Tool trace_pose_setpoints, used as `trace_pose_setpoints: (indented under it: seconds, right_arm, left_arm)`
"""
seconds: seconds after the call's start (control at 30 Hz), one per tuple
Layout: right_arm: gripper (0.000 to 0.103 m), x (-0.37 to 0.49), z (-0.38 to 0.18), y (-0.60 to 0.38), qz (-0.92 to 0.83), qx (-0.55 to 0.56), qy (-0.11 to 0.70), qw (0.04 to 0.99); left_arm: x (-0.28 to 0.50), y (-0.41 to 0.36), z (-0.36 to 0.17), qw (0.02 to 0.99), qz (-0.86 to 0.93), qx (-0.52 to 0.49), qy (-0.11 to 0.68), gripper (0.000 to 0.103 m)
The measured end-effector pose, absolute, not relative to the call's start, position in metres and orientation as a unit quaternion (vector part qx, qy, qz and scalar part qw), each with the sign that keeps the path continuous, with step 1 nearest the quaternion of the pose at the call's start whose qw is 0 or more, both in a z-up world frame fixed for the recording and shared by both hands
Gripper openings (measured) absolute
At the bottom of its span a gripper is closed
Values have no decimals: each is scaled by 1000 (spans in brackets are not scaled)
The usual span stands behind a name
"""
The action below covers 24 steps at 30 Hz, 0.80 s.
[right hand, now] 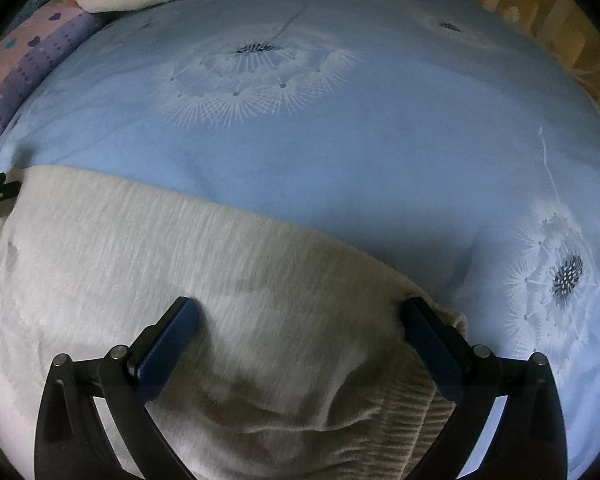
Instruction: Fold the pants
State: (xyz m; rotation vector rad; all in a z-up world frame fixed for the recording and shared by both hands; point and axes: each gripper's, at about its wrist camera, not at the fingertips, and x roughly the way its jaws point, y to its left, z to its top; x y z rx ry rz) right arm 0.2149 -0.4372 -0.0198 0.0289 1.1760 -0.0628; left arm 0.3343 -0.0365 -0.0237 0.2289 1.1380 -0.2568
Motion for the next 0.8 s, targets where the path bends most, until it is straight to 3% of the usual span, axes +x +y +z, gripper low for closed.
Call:
trace_pose_setpoints:
  seconds: [0.2, 0.27, 0.3, 0.33, 0.37, 0.4, 0.43, 0.47, 0.5, 0.53, 0.67, 0.8]
  right_arm:
    - [103, 221, -25, -440, -23, 14, 555, 831]
    - [97, 222, -23, -439, -25, 13, 559, 829]
    - [89, 214, -18, -439, -26, 11, 559, 829]
    - [84, 213, -14, -439, -25, 10, 558, 829]
    - [71, 210, -9, -439, -26, 7, 557, 830]
    - [55, 209, -6, -439, -28, 2, 555, 831]
    - [47, 207, -4, -439, -28, -2, 554, 832]
    - [32, 206, -2, -440, -26, 0, 554, 832]
    - [19, 205, 0, -441, -21, 5, 554, 832]
    - [14, 205, 2, -441, -17, 15, 557, 830]
    - [1, 198, 14, -441, -12, 19, 548, 836]
    - [1, 189, 33, -445, -10, 28, 533, 846]
  left_arm:
    - [335, -39, -21, 825, -116, 110, 542, 100]
    - [332, -45, -16, 823, -121, 110, 544, 84]
    - [329, -49, -13, 821, -129, 116, 544, 78]
    - [328, -52, -11, 820, -136, 121, 543, 63]
    - [326, -55, -9, 818, -142, 126, 543, 48]
    - [325, -58, -7, 816, -144, 132, 544, 40]
    - [323, -60, -5, 814, -146, 135, 545, 25]
    - [323, -62, -4, 813, -145, 135, 548, 15]
    - [323, -62, -3, 812, -143, 133, 550, 11]
    - [323, -61, -1, 811, -141, 128, 553, 6]
    - [316, -56, 8, 813, -145, 107, 554, 4]
    - [300, -53, 25, 818, -153, 98, 546, 4]
